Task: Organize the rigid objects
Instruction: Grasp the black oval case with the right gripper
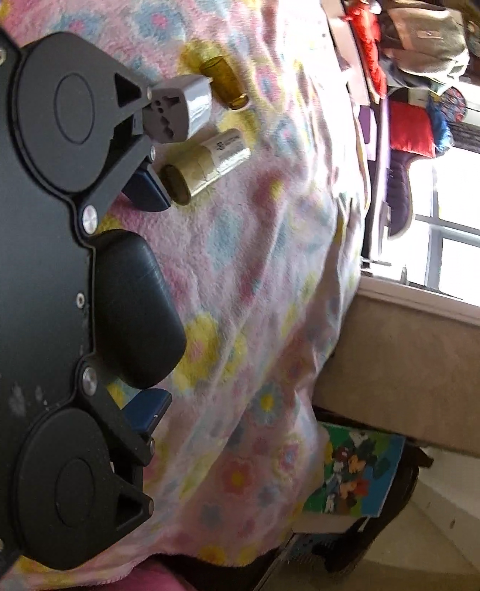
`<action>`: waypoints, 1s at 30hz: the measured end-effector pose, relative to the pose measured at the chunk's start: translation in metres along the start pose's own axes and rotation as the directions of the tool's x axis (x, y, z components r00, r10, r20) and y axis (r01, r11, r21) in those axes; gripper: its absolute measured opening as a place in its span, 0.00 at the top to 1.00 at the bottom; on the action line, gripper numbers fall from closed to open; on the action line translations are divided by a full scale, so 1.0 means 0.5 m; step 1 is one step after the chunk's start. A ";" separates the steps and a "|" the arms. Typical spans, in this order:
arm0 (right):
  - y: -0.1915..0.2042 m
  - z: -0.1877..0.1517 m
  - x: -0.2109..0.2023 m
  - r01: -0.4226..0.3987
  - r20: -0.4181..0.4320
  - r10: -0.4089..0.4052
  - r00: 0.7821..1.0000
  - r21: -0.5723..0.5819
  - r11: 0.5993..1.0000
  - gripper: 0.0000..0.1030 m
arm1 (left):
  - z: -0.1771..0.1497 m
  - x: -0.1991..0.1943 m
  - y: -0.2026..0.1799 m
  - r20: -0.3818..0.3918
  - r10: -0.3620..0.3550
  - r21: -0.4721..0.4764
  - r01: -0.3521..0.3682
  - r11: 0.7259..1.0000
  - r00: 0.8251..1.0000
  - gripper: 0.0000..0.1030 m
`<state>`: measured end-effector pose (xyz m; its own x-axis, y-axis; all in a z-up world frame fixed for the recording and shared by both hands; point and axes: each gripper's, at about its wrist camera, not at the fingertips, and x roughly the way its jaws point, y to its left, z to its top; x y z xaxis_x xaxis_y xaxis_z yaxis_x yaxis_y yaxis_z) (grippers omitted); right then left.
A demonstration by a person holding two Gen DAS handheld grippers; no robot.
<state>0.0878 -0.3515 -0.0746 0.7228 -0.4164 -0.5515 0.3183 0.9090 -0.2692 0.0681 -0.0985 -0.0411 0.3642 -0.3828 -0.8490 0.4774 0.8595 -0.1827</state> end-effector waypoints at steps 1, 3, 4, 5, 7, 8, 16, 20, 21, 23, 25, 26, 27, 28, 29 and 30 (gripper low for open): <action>0.002 -0.003 -0.003 0.005 0.002 -0.005 1.000 -0.003 1.000 0.16 | 0.000 0.000 0.002 0.000 -0.001 -0.005 0.001 1.000 1.000 0.04; 0.001 -0.008 -0.011 0.009 0.001 -0.009 1.000 0.007 1.000 0.27 | -0.001 -0.001 0.005 0.001 -0.005 -0.013 0.005 1.000 1.000 0.04; -0.003 -0.013 -0.017 0.000 -0.001 0.001 1.000 0.030 1.000 0.30 | -0.002 -0.002 0.006 0.002 -0.006 -0.014 0.006 1.000 1.000 0.04; -0.008 -0.019 -0.023 -0.005 -0.002 0.006 1.000 0.052 0.999 0.37 | -0.003 -0.003 0.006 0.004 -0.006 -0.013 0.006 1.000 1.000 0.04; -0.018 -0.036 -0.041 -0.029 -0.004 0.029 1.000 0.113 0.993 0.46 | -0.005 -0.004 0.004 0.003 -0.008 -0.010 0.008 1.000 1.000 0.04; -0.023 -0.047 -0.052 -0.038 -0.005 0.039 0.999 0.144 0.989 0.48 | -0.005 -0.003 0.003 0.002 -0.010 -0.009 0.010 1.000 1.000 0.04; -0.015 -0.101 -0.126 0.008 -0.010 -0.007 1.000 0.195 0.981 0.38 | -0.004 0.003 -0.011 -0.014 -0.021 0.010 0.021 1.000 1.000 0.04; -0.017 -0.080 -0.110 0.026 -0.023 -0.021 1.000 0.267 0.963 0.25 | -0.006 0.001 -0.018 -0.010 -0.014 0.024 0.014 1.000 1.000 0.04; -0.014 -0.073 -0.101 0.047 -0.035 -0.039 0.999 0.276 0.960 0.25 | -0.006 0.000 -0.018 -0.008 -0.016 0.023 0.016 1.000 1.000 0.04; -0.017 -0.053 -0.095 0.093 -0.049 -0.082 0.995 0.320 0.943 0.25 | -0.006 -0.003 -0.018 -0.001 -0.019 0.021 0.019 1.000 1.000 0.04; -0.021 -0.028 -0.108 0.075 -0.017 -0.074 0.997 0.378 0.923 0.25 | -0.004 -0.003 -0.017 0.000 -0.023 0.015 0.023 1.000 1.000 0.04; -0.018 -0.011 -0.113 0.061 0.000 -0.066 0.998 0.388 0.919 0.24 | -0.003 -0.001 -0.018 -0.004 -0.025 0.012 0.025 1.000 1.000 0.04; -0.010 0.010 -0.113 0.046 0.008 -0.053 0.999 0.378 0.925 0.24 | -0.002 0.001 -0.018 -0.009 -0.026 0.010 0.026 1.000 1.000 0.04; 0.001 0.032 -0.107 0.023 0.010 -0.028 1.000 0.355 0.935 0.26 | -0.002 0.001 -0.019 -0.012 -0.022 0.011 0.022 1.000 1.000 0.04; 0.015 0.056 -0.097 -0.017 0.007 0.015 1.000 0.327 0.945 0.39 | -0.003 0.001 -0.020 -0.011 -0.020 0.013 0.020 1.000 1.000 0.04; 0.031 0.079 -0.081 -0.078 -0.006 0.084 0.996 0.298 0.951 0.50 | -0.004 0.000 -0.020 -0.008 -0.019 0.013 0.019 1.000 1.000 0.04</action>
<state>0.0877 -0.3198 -0.0252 0.7431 -0.3388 -0.5771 0.4293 0.9029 0.0226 0.0620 -0.1063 -0.0401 0.3492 -0.3963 -0.8491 0.4946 0.8476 -0.1921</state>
